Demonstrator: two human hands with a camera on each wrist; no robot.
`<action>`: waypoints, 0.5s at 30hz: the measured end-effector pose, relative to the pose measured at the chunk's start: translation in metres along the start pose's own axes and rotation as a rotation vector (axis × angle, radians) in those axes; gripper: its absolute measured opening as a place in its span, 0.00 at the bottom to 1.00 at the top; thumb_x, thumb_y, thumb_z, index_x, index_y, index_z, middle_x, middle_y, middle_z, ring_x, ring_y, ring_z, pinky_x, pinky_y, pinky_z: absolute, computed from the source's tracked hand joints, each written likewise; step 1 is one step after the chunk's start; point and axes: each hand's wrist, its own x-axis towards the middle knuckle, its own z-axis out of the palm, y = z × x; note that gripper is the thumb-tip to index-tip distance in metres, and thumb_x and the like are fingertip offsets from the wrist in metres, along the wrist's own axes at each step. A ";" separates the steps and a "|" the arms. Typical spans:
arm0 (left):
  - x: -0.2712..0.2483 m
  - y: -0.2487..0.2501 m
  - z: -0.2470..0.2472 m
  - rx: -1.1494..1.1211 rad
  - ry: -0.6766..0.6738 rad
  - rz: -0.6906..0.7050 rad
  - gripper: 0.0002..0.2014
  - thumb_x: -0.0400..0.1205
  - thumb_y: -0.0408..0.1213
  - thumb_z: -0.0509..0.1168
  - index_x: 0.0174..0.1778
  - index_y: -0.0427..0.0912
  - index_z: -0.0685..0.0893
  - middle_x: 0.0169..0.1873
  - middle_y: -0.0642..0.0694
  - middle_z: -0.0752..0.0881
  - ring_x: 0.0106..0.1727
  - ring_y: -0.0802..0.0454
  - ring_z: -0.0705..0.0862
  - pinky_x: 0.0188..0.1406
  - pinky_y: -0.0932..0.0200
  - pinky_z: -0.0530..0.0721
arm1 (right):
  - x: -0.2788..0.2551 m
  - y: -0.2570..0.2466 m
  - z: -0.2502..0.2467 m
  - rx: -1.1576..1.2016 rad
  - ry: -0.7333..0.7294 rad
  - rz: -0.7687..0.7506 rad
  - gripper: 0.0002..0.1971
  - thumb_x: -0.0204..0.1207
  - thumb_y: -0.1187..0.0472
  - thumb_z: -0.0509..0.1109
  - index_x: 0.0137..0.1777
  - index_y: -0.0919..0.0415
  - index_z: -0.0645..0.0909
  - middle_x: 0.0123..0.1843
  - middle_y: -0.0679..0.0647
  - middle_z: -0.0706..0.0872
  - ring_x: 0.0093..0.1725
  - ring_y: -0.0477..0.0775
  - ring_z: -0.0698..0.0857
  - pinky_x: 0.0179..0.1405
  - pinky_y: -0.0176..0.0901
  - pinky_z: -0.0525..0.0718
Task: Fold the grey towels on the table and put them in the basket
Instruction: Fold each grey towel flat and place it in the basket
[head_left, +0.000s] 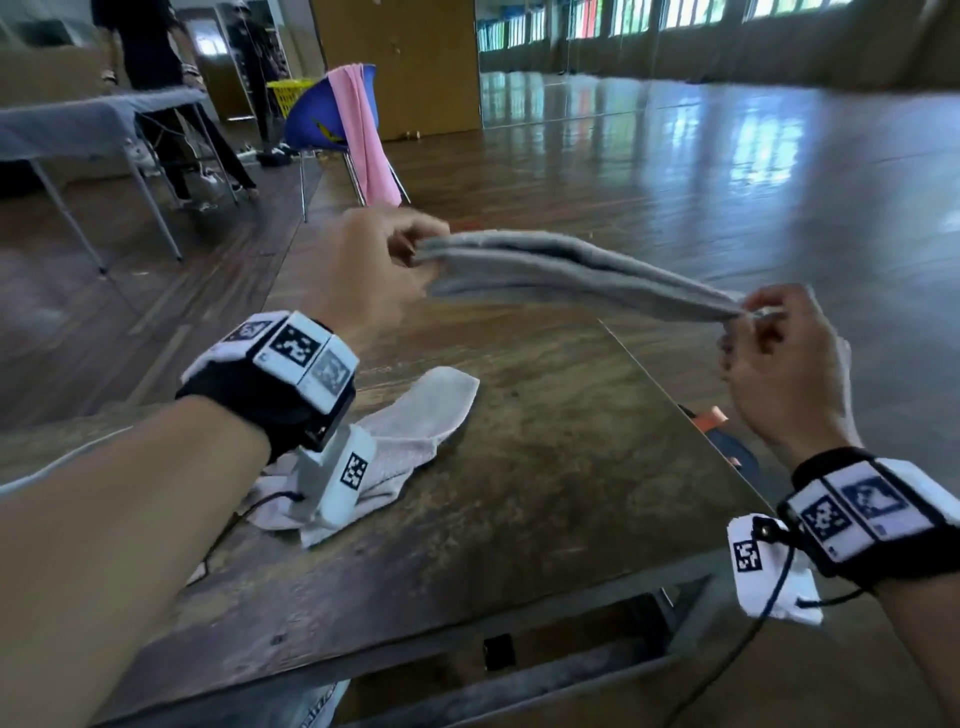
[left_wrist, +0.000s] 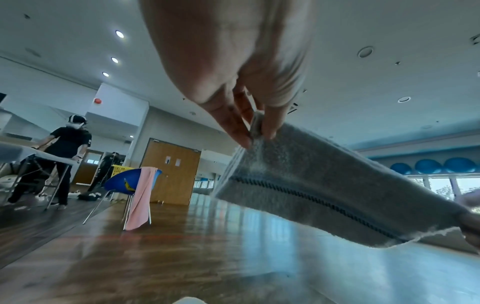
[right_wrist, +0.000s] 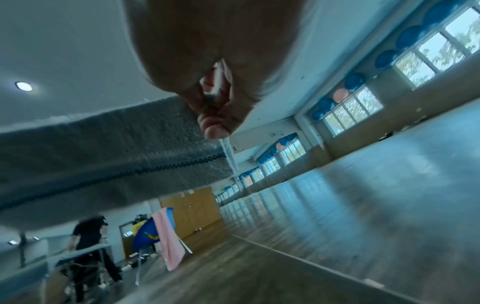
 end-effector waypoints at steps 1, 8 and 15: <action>-0.004 0.002 0.003 0.008 -0.026 -0.014 0.12 0.74 0.32 0.77 0.53 0.41 0.92 0.46 0.42 0.90 0.43 0.47 0.89 0.50 0.52 0.88 | -0.003 0.007 -0.005 -0.035 -0.057 0.026 0.08 0.83 0.59 0.69 0.51 0.43 0.76 0.38 0.49 0.89 0.37 0.56 0.90 0.42 0.57 0.91; -0.089 -0.033 0.057 0.194 -0.537 -0.302 0.09 0.69 0.29 0.78 0.43 0.43 0.92 0.39 0.41 0.91 0.37 0.50 0.84 0.38 0.61 0.78 | -0.027 0.050 -0.019 -0.358 -0.852 0.112 0.09 0.76 0.61 0.76 0.39 0.45 0.83 0.36 0.49 0.89 0.37 0.48 0.84 0.49 0.39 0.82; -0.145 -0.051 0.089 0.005 -0.441 -0.766 0.22 0.71 0.55 0.78 0.36 0.45 0.74 0.30 0.47 0.77 0.32 0.50 0.77 0.36 0.54 0.74 | -0.048 0.069 -0.007 -0.400 -0.759 0.226 0.09 0.80 0.49 0.72 0.47 0.52 0.77 0.43 0.50 0.83 0.52 0.58 0.79 0.53 0.52 0.77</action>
